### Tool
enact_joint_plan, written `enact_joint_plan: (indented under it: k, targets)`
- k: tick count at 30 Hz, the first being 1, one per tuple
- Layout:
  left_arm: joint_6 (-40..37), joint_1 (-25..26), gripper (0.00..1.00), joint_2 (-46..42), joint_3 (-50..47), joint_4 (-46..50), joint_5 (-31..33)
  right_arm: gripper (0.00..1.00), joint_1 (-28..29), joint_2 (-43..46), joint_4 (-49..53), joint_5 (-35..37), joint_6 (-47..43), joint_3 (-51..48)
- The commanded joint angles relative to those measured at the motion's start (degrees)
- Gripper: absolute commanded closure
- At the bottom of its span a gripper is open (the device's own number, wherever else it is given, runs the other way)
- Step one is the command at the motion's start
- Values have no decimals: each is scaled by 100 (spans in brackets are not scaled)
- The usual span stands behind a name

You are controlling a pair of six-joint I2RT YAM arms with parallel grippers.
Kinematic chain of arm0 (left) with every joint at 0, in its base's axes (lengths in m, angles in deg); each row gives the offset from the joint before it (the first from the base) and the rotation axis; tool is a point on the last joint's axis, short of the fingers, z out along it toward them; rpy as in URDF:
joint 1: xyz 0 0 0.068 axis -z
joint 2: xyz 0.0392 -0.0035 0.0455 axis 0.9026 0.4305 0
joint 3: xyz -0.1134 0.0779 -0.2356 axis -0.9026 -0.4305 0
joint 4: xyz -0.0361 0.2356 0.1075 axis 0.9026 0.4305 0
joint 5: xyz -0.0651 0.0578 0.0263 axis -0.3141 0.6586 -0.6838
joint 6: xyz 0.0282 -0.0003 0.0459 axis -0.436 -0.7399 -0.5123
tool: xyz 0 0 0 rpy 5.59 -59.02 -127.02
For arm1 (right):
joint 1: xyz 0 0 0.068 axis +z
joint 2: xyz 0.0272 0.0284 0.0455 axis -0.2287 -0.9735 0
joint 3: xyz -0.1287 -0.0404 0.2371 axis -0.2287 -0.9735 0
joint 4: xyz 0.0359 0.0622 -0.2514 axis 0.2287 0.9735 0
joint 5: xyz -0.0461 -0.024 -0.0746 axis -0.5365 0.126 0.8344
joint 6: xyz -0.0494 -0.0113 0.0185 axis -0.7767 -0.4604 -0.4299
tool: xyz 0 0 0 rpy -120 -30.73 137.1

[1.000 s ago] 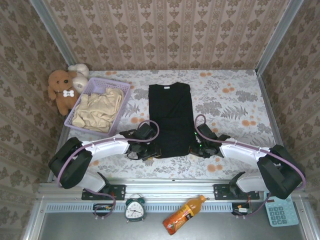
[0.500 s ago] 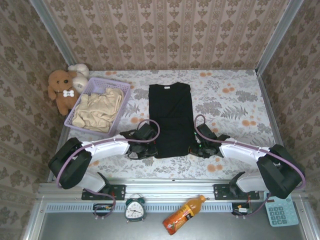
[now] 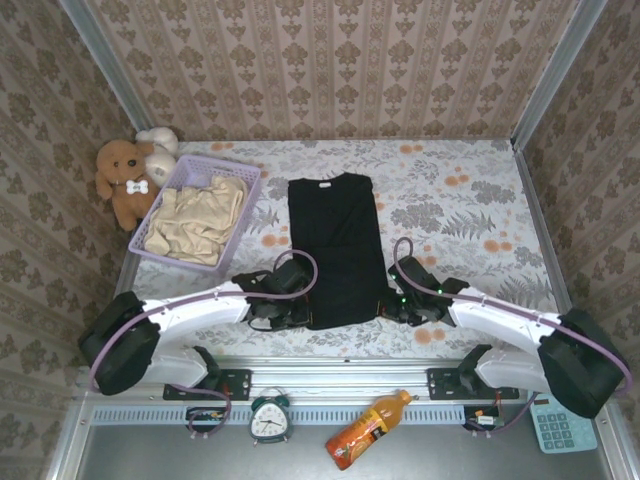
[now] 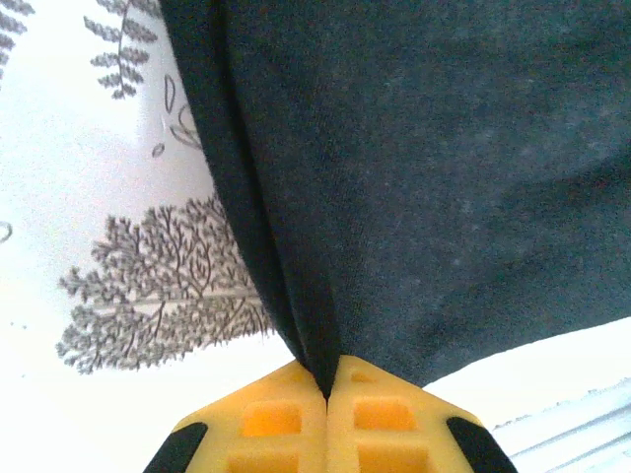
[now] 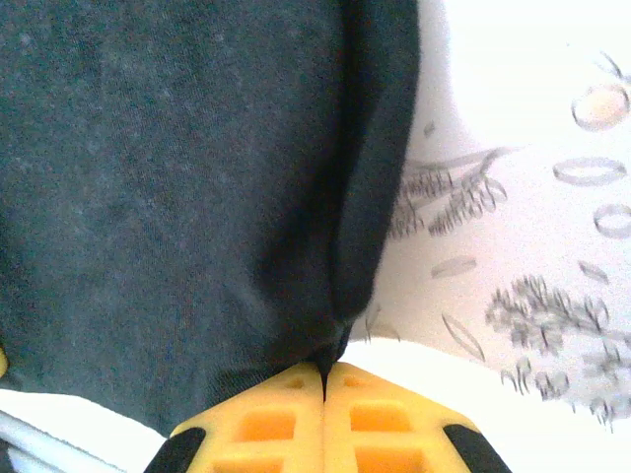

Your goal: Fold and stack the mixed laundry pile

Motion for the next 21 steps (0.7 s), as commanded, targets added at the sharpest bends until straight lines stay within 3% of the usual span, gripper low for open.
enact_joint_plan:
  k: [1,5,12,17,21]
  targets:
    - [-62,7,100,-223,208,468,142,99,63,451,476,-11,311,-28]
    - [-380,-197,100,-250,731,515,439,100,-87,590,408,148,81,404]
    - [-860,-1105,100,-190,1445,-103,578,100,-941,-284,-289,-135,-671,1900]
    - [-1195,-1903,100,168,1947,-818,584,100,-1412,-1303,-508,-35,-1181,3219]
    - [-1337,-2550,100,1036,2597,-1630,200,100,-1820,-2582,-1112,-146,-1223,4173]
